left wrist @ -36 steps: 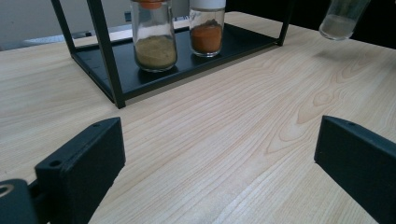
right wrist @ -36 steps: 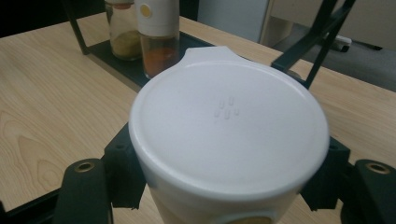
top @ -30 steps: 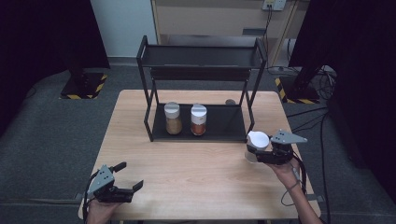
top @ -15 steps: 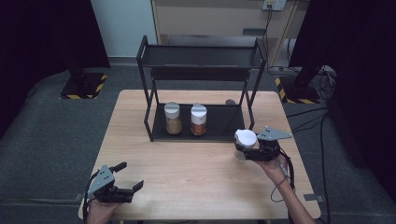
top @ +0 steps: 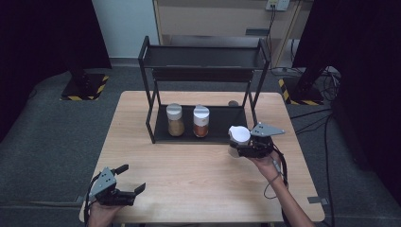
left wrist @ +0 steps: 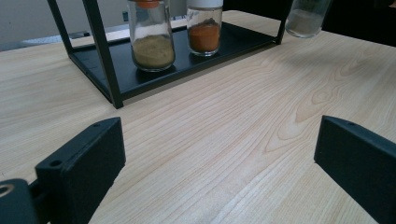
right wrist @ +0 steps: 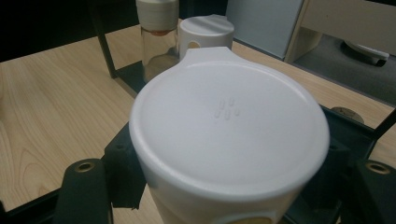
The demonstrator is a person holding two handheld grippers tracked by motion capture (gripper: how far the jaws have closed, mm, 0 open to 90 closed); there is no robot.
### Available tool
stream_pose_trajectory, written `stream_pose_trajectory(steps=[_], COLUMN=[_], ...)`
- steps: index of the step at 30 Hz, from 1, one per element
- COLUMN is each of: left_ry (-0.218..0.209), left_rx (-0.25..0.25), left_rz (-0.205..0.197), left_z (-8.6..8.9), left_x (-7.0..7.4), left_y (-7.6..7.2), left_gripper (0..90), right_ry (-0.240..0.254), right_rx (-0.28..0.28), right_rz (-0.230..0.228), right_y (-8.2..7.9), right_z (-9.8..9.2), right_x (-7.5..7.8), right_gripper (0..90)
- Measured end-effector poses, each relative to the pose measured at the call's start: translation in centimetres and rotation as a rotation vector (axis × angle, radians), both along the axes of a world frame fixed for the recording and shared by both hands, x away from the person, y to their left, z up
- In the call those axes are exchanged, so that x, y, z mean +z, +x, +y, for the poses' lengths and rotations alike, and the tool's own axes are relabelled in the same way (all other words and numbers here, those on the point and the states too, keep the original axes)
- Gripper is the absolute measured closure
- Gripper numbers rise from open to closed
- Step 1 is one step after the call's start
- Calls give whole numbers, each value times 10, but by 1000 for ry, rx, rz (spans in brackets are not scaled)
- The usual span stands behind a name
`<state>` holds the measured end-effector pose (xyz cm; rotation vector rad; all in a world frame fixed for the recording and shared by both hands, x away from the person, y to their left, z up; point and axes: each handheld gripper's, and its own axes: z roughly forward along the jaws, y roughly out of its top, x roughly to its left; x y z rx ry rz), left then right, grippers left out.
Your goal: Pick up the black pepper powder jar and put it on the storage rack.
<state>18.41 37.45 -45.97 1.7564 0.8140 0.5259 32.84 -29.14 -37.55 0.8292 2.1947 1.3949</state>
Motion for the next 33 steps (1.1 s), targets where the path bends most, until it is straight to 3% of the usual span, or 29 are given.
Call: stream_pose_trajectory(steps=[17,33], left_ry=[-2,-6], left_rx=[-1,-1], left_rz=[1,3], left_z=[0,1], left_x=[0,-1], left_y=[0,0], left_gripper=[10,10], right_ry=[-1,-16], right_rx=[-22,-81], right_rz=[1,-3], right_y=[21,44], right_z=[20,33], right_x=[6,6], right_gripper=[310,310])
